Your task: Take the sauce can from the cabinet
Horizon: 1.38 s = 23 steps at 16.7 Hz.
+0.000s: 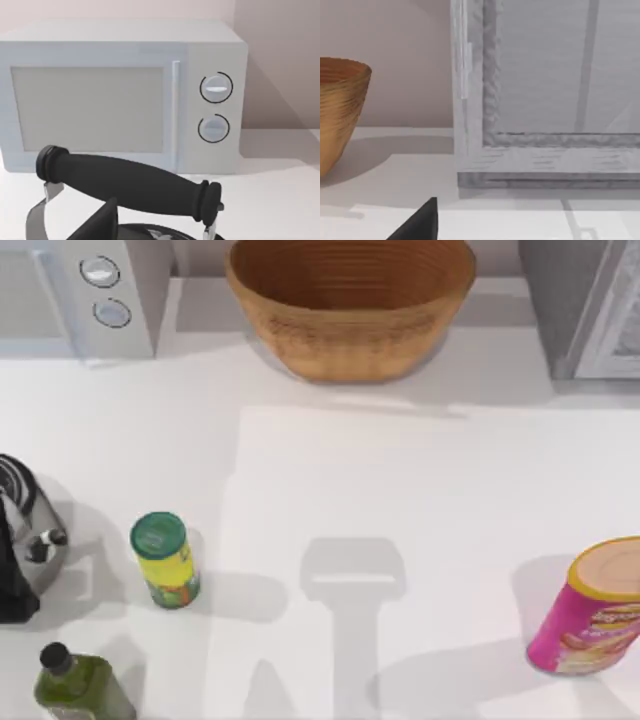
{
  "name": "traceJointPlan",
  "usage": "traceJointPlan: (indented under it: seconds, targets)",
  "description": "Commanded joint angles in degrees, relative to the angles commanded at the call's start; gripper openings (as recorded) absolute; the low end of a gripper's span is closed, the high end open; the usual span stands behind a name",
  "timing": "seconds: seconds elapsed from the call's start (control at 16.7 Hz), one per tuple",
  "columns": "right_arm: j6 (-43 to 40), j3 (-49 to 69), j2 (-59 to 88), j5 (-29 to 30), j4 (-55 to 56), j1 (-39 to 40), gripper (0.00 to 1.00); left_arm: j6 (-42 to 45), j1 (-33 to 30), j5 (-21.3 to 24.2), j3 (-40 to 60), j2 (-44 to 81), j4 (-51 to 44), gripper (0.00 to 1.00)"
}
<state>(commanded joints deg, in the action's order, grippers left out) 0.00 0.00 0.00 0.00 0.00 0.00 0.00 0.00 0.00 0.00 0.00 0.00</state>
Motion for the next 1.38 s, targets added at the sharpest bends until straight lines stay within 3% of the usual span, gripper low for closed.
traceJointPlan:
  seconds: [0.24,0.48,1.38]
  targets:
    - [0.05,1.82,1.5,0.29,-0.35,0.19,1.0,0.0,0.0,0.0,0.0,0.0,0.0,1.0]
    - [0.21,12.63,10.22,1.65,-2.86,1.43,1.0,0.0,0.0,0.0,0.0,0.0,0.0,1.0]
    - [0.76,87.05,66.74,9.72,-21.12,9.4,1.0,0.0,0.0,0.0,0.0,0.0,0.0,1.0]
